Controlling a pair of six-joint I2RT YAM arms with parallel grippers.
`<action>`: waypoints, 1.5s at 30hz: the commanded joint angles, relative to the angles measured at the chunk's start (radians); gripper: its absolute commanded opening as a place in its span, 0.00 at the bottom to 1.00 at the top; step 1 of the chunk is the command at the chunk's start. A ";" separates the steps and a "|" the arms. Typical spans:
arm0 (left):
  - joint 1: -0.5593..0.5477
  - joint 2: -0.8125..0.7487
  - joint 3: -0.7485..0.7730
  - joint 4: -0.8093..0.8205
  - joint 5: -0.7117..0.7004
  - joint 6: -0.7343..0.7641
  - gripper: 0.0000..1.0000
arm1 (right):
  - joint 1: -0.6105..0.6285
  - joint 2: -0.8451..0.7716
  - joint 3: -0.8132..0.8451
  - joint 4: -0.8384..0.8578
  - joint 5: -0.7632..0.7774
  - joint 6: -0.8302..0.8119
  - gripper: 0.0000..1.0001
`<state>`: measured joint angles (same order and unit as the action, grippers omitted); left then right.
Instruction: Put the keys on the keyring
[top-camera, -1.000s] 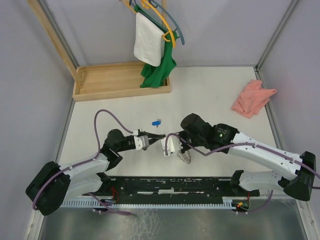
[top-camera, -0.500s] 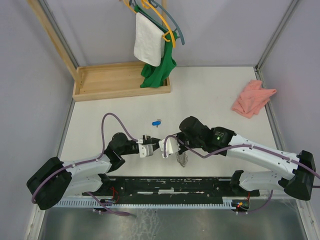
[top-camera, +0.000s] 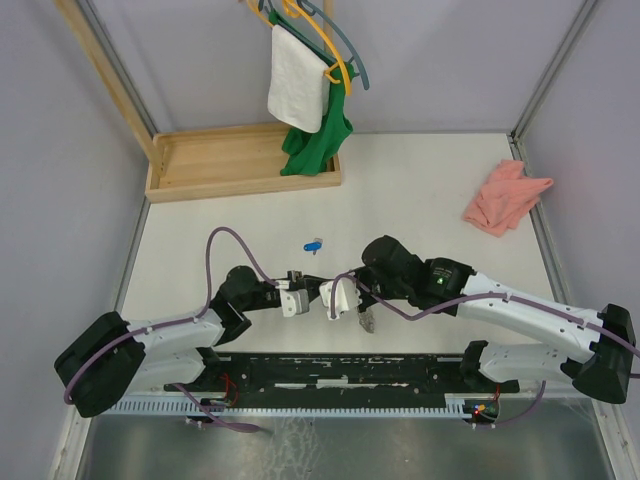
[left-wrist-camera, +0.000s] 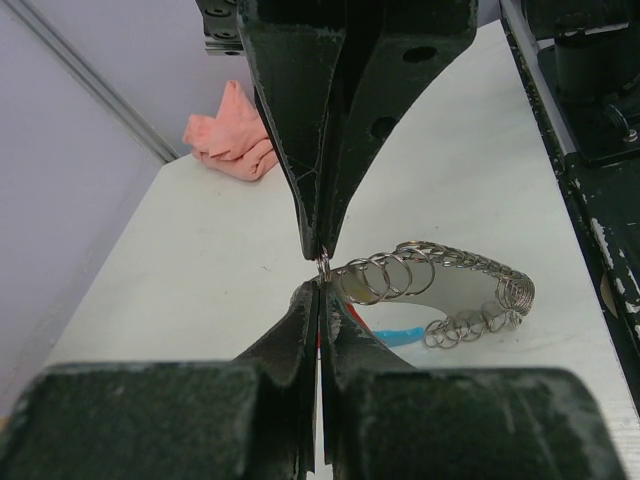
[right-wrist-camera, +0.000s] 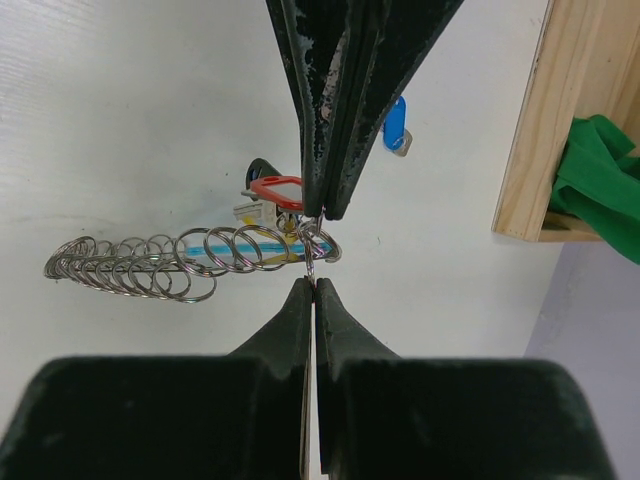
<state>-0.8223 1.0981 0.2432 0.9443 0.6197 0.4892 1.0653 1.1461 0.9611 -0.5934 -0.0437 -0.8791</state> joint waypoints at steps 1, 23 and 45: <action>-0.008 0.008 0.019 0.039 -0.005 0.041 0.03 | 0.004 -0.033 0.007 0.066 -0.012 0.001 0.01; -0.010 0.009 0.028 0.039 0.001 0.034 0.03 | 0.006 -0.029 0.008 0.072 -0.020 0.014 0.01; -0.012 0.020 0.038 0.040 0.004 0.026 0.03 | 0.007 -0.032 0.008 0.087 -0.047 0.028 0.01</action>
<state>-0.8272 1.1175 0.2459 0.9440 0.6216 0.4892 1.0653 1.1435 0.9581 -0.5758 -0.0738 -0.8616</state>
